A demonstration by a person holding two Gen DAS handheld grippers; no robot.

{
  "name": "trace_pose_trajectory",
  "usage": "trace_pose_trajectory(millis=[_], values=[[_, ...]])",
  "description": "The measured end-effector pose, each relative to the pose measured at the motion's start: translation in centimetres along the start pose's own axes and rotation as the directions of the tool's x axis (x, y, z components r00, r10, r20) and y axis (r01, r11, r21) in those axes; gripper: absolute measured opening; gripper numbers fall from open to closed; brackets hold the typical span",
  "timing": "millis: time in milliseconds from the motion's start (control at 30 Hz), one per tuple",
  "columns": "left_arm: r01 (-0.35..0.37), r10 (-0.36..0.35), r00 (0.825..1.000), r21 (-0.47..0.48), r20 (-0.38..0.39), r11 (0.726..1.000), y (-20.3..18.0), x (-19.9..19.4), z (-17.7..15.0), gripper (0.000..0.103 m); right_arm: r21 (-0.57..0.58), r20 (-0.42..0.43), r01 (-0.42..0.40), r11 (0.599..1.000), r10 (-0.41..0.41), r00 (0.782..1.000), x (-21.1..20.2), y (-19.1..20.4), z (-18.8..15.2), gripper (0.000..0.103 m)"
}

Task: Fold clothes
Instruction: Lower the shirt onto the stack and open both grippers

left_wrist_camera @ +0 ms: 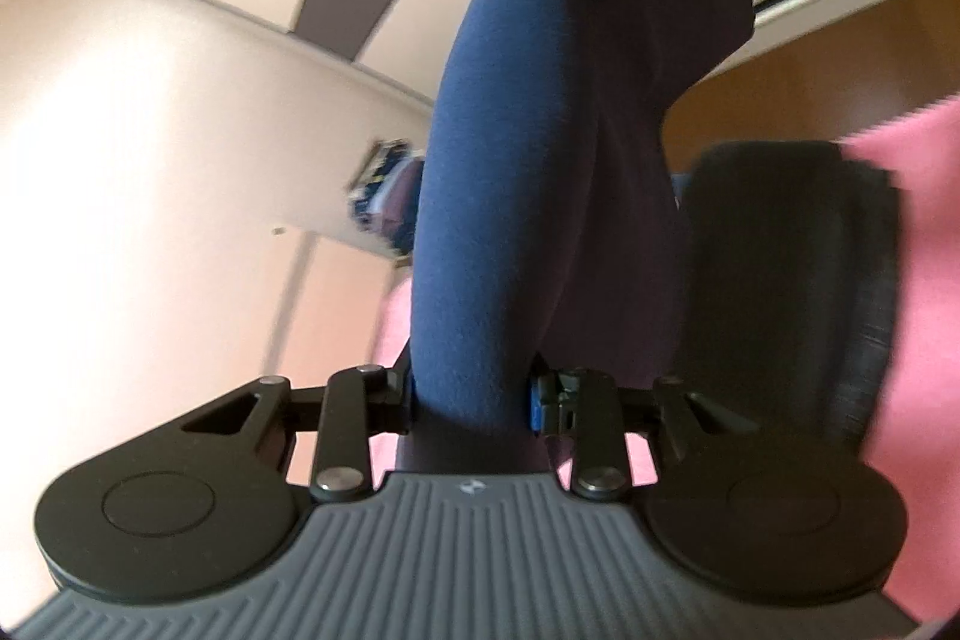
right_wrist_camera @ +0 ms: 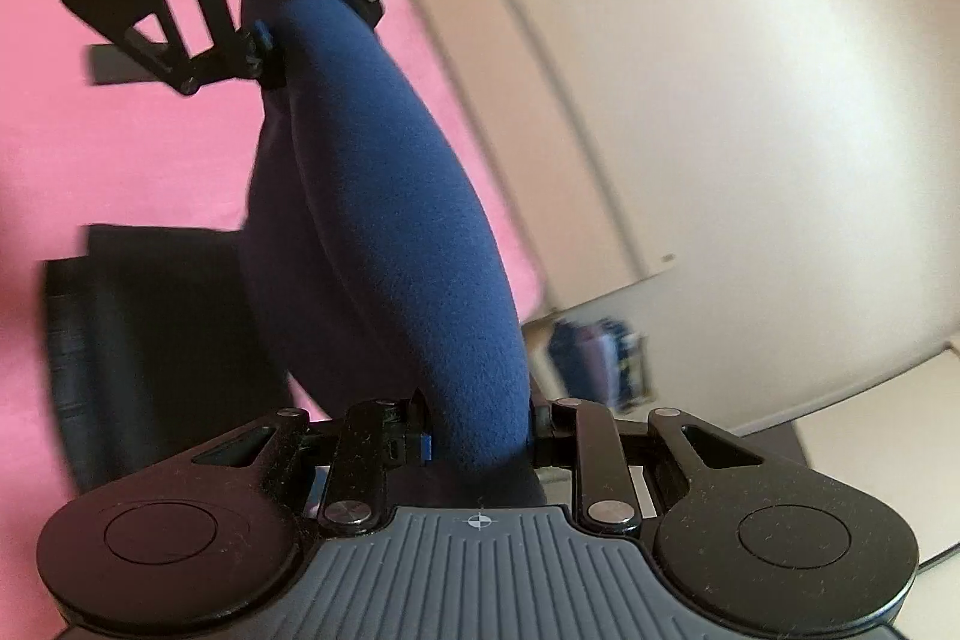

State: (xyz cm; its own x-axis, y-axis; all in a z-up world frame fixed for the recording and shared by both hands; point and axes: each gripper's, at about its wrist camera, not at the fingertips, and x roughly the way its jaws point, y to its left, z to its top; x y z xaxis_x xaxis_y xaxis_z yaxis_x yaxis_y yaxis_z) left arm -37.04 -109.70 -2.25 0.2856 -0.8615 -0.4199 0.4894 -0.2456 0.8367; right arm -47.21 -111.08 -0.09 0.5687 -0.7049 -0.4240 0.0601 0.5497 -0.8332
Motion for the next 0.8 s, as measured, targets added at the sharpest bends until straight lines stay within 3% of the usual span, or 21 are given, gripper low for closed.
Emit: trace_pose_trajectory(millis=[100,200,233,333,467,667,733,800], values=[[0.011,-0.011,1.000,0.004,-0.008,1.000,-3.5,4.5,-1.2,0.028,0.025,0.001,0.025,0.999,-0.025,1.000,3.4,3.8,-2.5,0.024],[0.132,-0.129,0.989,0.040,-0.069,0.990,-10.8,8.6,-3.6,0.029,0.026,-0.068,-0.106,0.994,0.108,0.992,6.7,10.6,-5.7,0.024],[0.183,-0.177,0.979,0.059,-0.098,0.981,-13.4,9.7,-4.6,0.030,0.026,-0.072,-0.113,0.993,0.115,0.991,6.6,11.0,-6.0,0.024],[0.184,-0.174,0.979,0.092,-0.109,0.979,-17.7,10.4,-6.0,0.033,0.024,-0.082,-0.134,0.991,0.135,0.987,6.3,12.4,-7.0,0.028],[0.154,-0.147,0.987,0.131,-0.066,0.979,-17.8,9.2,-6.4,0.039,0.023,-0.095,-0.161,0.987,0.163,0.982,5.9,14.3,-8.4,0.035],[0.143,-0.140,0.990,0.187,-0.032,0.972,-16.6,9.0,-7.6,0.041,0.030,-0.118,-0.175,0.984,0.178,0.977,5.0,16.9,-9.5,0.039],[0.146,-0.143,0.989,0.197,-0.030,0.969,-17.0,9.0,-8.2,0.043,0.061,-0.134,-0.171,0.983,0.177,0.975,8.5,16.1,-9.6,0.040],[0.152,-0.148,0.988,0.192,-0.035,0.970,-17.6,8.2,-9.2,0.044,0.088,-0.146,-0.169,0.982,0.180,0.973,8.5,16.1,-9.3,0.040]])
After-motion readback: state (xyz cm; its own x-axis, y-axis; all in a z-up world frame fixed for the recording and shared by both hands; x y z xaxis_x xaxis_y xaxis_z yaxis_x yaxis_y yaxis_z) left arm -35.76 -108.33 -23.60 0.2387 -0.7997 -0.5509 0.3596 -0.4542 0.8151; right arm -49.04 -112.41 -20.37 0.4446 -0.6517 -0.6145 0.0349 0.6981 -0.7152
